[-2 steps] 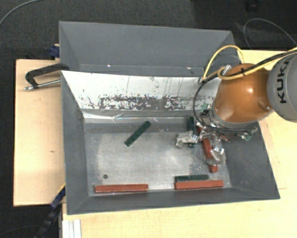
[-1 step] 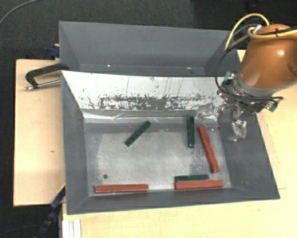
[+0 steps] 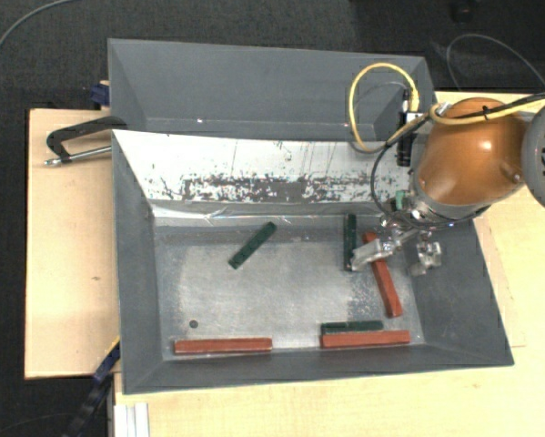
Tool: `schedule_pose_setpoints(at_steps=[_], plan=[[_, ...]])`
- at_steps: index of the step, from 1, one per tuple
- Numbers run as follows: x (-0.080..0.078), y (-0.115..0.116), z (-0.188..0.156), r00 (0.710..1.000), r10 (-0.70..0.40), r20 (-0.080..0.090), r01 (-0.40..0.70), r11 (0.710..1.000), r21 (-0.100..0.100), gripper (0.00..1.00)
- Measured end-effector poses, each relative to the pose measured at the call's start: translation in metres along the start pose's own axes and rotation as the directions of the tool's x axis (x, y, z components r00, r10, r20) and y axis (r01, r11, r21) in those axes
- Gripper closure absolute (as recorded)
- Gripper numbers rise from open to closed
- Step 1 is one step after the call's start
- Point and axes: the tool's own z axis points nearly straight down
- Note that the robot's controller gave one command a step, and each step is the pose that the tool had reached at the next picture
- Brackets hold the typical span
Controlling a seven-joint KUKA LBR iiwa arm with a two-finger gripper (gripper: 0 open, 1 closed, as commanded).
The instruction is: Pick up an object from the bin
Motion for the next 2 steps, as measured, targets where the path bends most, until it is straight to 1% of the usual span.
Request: schedule_pose_setpoints(at_steps=[1, 2], plan=[[0.001, 0.000, -0.001, 1.000, 0.001, -0.001, -0.001, 1.000, 0.002, 1.00], [-0.013, 0.000, -0.136, 0.999, 0.046, -0.002, -0.046, 0.999, 0.018, 1.00]])
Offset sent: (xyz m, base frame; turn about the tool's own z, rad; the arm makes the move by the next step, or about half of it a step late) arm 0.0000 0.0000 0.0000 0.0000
